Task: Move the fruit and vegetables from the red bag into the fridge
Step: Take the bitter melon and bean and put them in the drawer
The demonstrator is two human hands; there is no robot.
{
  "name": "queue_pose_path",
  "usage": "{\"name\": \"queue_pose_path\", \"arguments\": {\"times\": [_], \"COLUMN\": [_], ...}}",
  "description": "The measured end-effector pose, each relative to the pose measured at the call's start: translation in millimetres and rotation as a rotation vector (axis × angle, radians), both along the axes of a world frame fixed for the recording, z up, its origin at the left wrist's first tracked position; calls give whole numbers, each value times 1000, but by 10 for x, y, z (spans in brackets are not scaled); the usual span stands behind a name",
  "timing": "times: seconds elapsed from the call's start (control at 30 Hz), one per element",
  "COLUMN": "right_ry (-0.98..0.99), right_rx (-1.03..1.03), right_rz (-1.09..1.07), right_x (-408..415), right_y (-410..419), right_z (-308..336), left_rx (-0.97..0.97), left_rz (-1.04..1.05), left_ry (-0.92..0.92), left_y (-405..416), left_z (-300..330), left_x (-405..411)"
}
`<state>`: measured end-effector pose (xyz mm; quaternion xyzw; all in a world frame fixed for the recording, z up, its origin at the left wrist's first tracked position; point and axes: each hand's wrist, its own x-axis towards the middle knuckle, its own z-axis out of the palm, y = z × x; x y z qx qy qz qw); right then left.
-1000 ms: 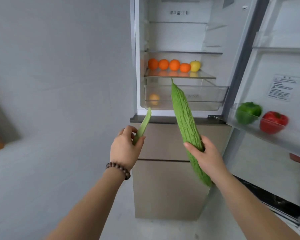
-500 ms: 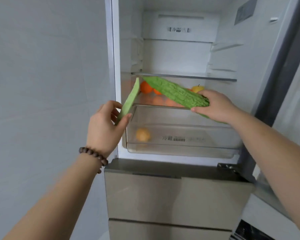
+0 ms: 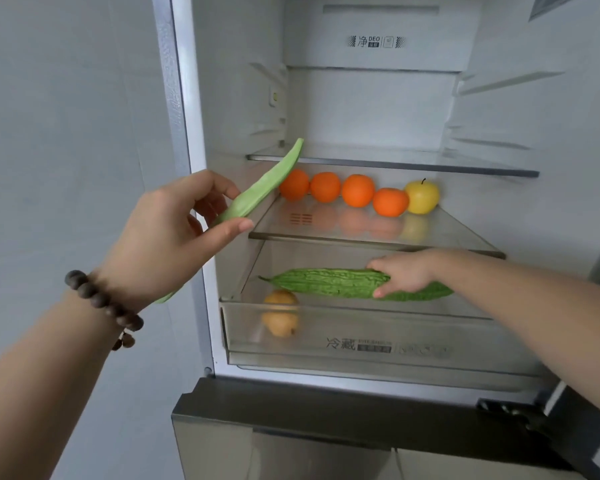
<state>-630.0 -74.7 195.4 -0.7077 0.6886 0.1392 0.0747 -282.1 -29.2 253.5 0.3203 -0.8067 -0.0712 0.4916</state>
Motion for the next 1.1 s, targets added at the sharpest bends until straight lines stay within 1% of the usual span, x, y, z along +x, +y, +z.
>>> {"name": "queue_pose_path", "arguments": {"times": [0.17,0.37,0.6,0.7,0.8,0.87,0.97,1.03,1.1], "right_ry": [44,47,32,16,-27,-59,-163,-220,-258], "right_rx": [16,-22,-31,18,94,106,-3,-145,-330], "right_rz": [-46,-44,-74,-81,-73,-94,-129,-175,-256], "right_x": [-122,-150,-167,-143,-44,54,191,231,224], "right_y": [-194,-263,-213,-168,-25,145,496,771,1064], "right_z": [-239,-416,-493,-403,-160,36,289,372,343], "left_rx": [23,22,-6,-8,-29,-27,-42,-76,-116], "left_rz": [-86,-221,-307,-321,-345,-368,-417,-446,-451], "left_ry": [28,-40,-99,-123,-170,-186,-225,-300,-405], "left_y": [-211,-392,-521,-562,-591,-620,-660,-673,-667], "left_z": [45,84,106,88,113,146,192,212,230], "left_x": [-69,-259,-437,-485,-551,-630,-845,-1053,-1291]}}
